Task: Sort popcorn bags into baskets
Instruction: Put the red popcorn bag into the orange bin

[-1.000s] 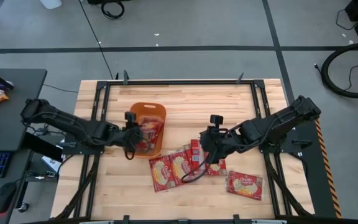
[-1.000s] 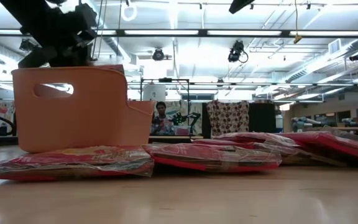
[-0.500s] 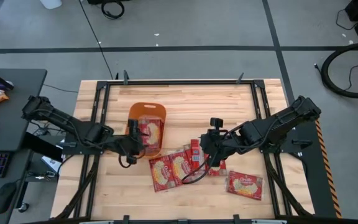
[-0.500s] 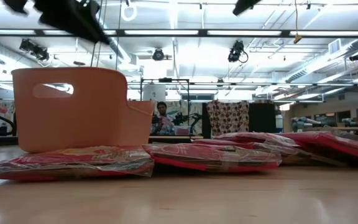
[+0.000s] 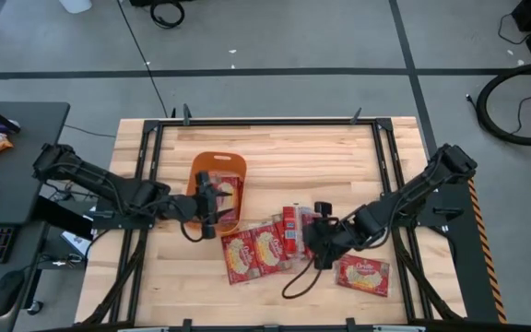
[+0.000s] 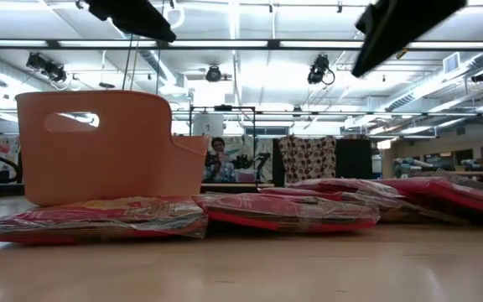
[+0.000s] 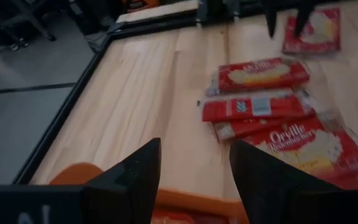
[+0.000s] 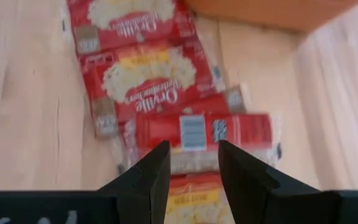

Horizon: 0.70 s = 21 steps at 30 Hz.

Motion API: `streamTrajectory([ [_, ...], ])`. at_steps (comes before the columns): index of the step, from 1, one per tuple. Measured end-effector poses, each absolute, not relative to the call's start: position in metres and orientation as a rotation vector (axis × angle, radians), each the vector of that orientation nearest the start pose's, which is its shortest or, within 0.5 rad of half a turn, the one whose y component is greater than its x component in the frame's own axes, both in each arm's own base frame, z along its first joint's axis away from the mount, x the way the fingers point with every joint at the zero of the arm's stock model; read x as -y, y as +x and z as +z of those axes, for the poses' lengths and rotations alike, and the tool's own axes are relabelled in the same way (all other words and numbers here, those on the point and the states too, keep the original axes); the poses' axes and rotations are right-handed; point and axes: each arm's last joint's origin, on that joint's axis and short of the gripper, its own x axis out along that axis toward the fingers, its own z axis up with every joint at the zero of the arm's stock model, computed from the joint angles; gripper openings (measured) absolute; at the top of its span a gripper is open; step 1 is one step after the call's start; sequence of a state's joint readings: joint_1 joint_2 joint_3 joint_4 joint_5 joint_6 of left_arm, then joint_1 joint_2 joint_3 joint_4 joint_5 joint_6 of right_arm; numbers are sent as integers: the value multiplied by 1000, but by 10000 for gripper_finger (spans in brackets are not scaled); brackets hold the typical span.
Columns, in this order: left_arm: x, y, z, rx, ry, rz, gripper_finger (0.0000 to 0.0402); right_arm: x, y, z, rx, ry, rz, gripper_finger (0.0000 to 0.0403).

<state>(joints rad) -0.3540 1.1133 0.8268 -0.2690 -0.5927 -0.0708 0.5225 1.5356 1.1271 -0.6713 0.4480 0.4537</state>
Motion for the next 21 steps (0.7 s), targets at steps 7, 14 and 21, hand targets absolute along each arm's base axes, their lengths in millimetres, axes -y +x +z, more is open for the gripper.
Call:
streamTrajectory([
  [7, 62, 232, 280, -455, 162, 283, 194, -149, 258, 228, -995, -21, -137, 140],
  [14, 68, 250, 265, -469, 162, 287, 194, -152, 247, 197, -1205, 10, -185, 140],
  [21, 72, 263, 254, -469, 200, 283, 194, -155, 238, 178, -1476, 152, -210, 140],
])
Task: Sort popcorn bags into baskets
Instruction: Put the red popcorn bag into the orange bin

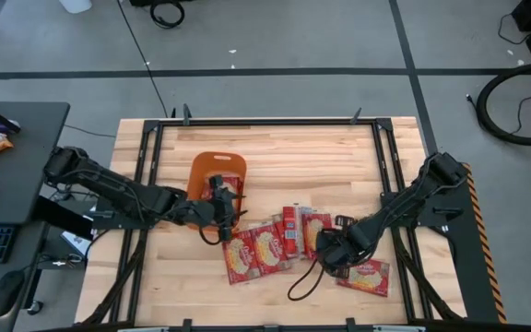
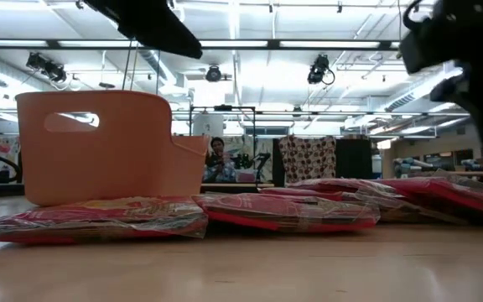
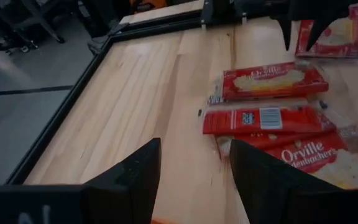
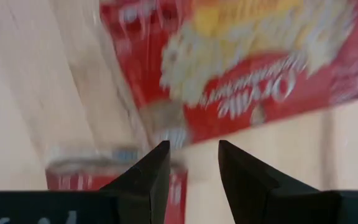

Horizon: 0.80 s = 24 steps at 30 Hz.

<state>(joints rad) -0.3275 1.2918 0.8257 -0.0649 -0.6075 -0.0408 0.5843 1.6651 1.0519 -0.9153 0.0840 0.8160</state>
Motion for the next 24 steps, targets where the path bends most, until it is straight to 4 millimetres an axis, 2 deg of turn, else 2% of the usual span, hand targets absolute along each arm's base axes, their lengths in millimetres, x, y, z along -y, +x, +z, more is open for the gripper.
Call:
streamTrajectory([
  [7, 71, 266, 256, -448, 219, 285, 194, -159, 224, 173, -1704, 328, -221, 140],
  [12, 71, 265, 255, -463, 225, 284, 194, -160, 207, 152, -1883, 513, -237, 140],
  [15, 71, 265, 254, -465, 223, 282, 194, -160, 200, 141, -1918, 567, -253, 140],
  [20, 72, 265, 254, -464, 222, 282, 194, -148, 192, 128, -1926, 545, -308, 140],
  [24, 71, 265, 255, -463, 222, 283, 194, -131, 197, 130, -1874, 413, -369, 140],
])
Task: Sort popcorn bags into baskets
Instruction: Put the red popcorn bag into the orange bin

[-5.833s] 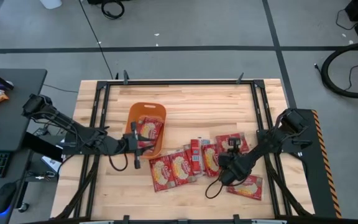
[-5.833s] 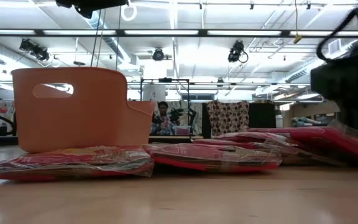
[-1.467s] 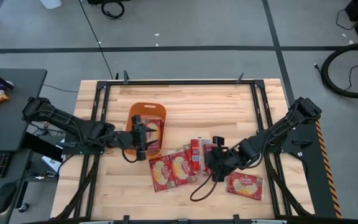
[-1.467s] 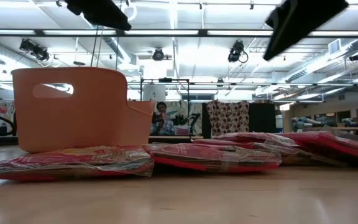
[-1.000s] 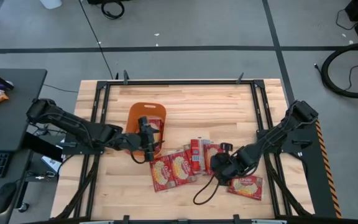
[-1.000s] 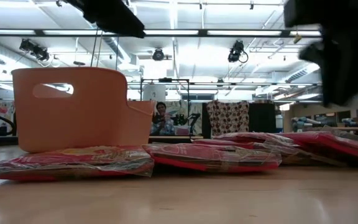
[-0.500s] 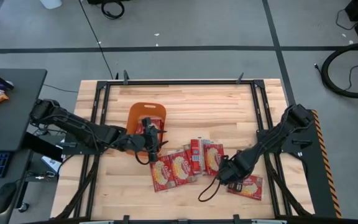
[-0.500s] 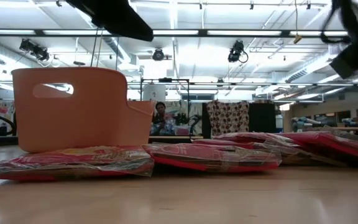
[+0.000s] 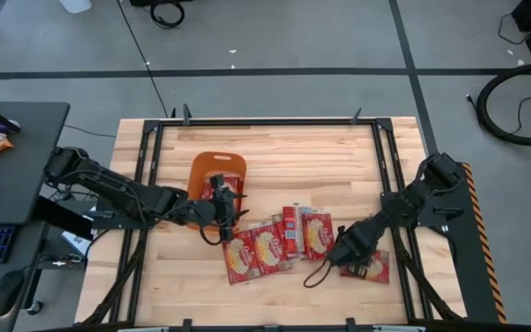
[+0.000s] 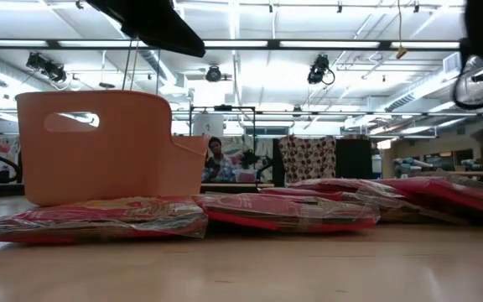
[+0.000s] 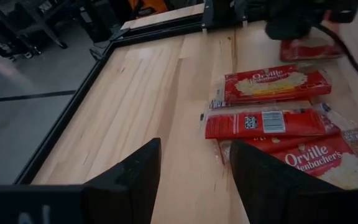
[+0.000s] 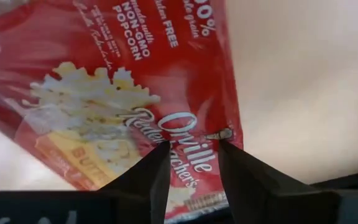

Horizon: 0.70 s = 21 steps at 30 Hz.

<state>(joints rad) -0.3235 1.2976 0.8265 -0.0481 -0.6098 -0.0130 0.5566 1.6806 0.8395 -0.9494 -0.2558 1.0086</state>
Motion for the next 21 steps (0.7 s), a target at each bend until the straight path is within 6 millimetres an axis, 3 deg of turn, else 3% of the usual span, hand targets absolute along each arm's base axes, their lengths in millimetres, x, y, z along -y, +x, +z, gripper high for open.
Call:
streamTrajectory([
  [8, 71, 265, 255, -465, 229, 281, 194, -95, 227, 145, -1551, 4, -575, 140],
  [12, 71, 264, 254, -469, 230, 281, 194, -82, 236, 152, -1502, -70, -629, 140],
  [16, 71, 264, 254, -473, 228, 282, 194, -81, 241, 164, -1529, -117, -612, 140],
  [21, 71, 264, 253, -477, 218, 285, 194, -101, 242, 171, -1507, -187, -492, 140],
])
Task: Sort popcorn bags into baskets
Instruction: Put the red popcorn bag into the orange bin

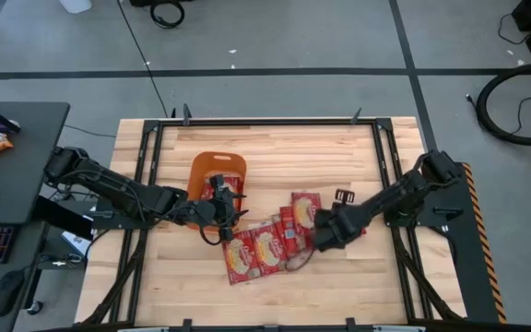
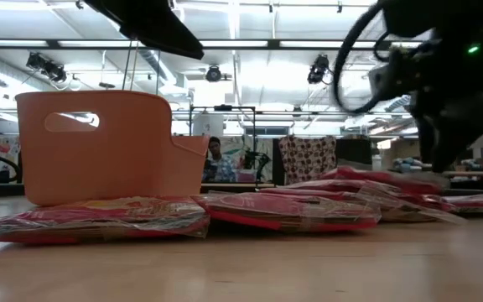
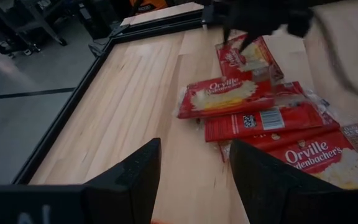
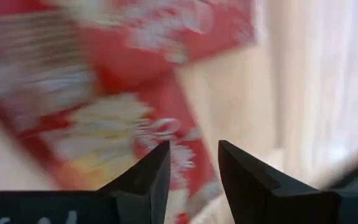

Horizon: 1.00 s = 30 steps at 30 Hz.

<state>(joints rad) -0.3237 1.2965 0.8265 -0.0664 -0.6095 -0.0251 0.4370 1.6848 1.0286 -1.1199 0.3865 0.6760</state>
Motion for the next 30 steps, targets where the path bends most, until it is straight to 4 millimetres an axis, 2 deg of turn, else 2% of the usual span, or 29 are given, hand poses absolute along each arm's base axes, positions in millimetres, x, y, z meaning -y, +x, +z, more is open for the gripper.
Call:
streamTrajectory([
  [5, 71, 262, 250, -506, 192, 294, 194, -135, 228, 164, -1470, -268, -297, 140],
  [8, 71, 262, 250, -509, 189, 295, 194, -149, 217, 160, -1453, -283, -273, 142],
  [12, 71, 262, 250, -506, 172, 299, 194, -158, 204, 153, -1440, -290, -271, 148],
  [17, 71, 262, 250, -504, 170, 299, 194, -159, 196, 138, -1405, -293, -252, 158],
  [23, 71, 262, 250, -504, 170, 300, 194, -148, 191, 126, -1379, -320, -297, 158],
  [26, 71, 262, 250, -504, 170, 300, 194, -145, 191, 123, -1387, -319, -281, 134],
  [30, 71, 262, 250, -504, 170, 299, 194, -144, 191, 121, -1411, -301, -260, 65],
])
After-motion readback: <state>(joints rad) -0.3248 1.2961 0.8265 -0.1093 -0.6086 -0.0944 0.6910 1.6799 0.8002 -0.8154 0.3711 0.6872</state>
